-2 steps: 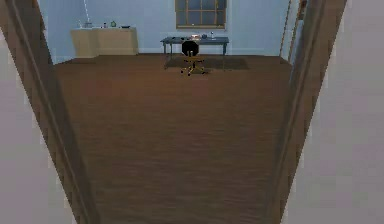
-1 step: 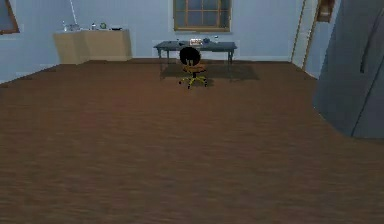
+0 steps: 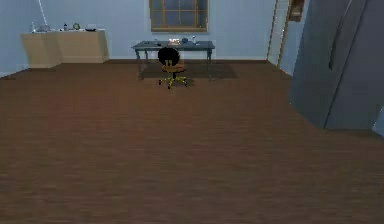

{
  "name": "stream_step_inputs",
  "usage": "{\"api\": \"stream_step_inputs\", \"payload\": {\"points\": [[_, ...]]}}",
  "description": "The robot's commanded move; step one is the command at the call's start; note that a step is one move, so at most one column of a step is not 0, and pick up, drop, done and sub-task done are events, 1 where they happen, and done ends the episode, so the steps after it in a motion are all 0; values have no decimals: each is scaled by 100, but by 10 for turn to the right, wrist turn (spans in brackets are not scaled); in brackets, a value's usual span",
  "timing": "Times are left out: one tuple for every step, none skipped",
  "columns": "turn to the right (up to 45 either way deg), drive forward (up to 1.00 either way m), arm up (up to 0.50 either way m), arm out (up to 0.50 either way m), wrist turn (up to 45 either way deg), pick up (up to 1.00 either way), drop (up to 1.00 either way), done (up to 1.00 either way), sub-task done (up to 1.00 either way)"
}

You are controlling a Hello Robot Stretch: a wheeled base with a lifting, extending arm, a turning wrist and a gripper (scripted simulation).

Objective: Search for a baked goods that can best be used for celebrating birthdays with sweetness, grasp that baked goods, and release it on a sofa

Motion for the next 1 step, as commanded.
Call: {"api": "stream_step_inputs", "payload": {"points": [[0, 100, 0, 0, 0, 0, 0, 0, 0]]}}
